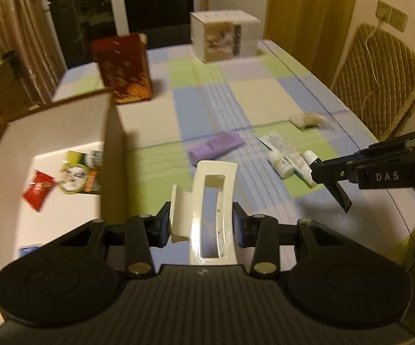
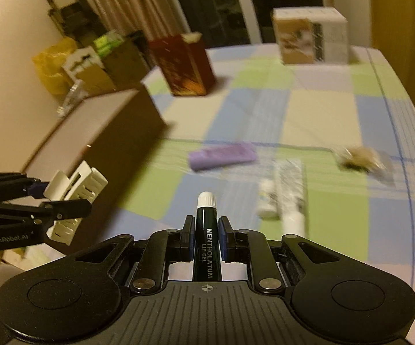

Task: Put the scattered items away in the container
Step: 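Carry clip and lip gel over the shoebox and open both tools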

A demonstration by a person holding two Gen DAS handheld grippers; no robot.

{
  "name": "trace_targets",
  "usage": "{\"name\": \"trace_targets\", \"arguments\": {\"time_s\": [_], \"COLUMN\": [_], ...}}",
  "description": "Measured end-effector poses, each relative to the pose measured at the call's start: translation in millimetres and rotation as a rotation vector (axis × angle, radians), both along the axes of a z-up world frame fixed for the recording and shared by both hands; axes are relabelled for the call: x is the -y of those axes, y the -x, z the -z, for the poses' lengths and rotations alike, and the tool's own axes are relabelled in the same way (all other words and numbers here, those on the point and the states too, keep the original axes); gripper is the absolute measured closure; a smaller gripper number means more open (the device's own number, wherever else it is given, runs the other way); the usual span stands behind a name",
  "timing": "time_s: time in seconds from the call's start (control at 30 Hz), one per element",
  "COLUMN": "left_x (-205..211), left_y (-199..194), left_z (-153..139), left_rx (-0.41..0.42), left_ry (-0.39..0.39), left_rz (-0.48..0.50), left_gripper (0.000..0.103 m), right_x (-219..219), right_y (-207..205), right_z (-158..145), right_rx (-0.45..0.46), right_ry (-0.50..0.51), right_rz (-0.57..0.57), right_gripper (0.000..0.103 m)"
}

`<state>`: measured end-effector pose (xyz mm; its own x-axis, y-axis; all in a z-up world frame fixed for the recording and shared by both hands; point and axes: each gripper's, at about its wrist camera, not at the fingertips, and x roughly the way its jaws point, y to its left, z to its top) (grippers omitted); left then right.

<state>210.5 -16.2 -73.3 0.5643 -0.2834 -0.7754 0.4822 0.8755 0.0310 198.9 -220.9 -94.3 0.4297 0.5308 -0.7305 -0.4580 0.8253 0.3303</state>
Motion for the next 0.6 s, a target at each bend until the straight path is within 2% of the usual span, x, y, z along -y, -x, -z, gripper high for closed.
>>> {"name": "trace_targets", "arguments": {"time_s": [0.33, 0.6], "left_x": [-80, -131], "left_y": [-6, -18], "left_z": [-45, -54], "left_rx": [0.065, 0.063], "left_ry": [-0.018, -0.054], "left_rz": [-0.128, -0.213], "left_gripper": [0.067, 0.067], "right_x": [-84, -162], "right_y": [-7, -14], "right_z": [-46, -60], "right_rx": [0.016, -0.006], "right_ry": [-0.131, -0.212], "right_rz": [-0.187, -0.303], "right_gripper": [0.084, 0.084]}}
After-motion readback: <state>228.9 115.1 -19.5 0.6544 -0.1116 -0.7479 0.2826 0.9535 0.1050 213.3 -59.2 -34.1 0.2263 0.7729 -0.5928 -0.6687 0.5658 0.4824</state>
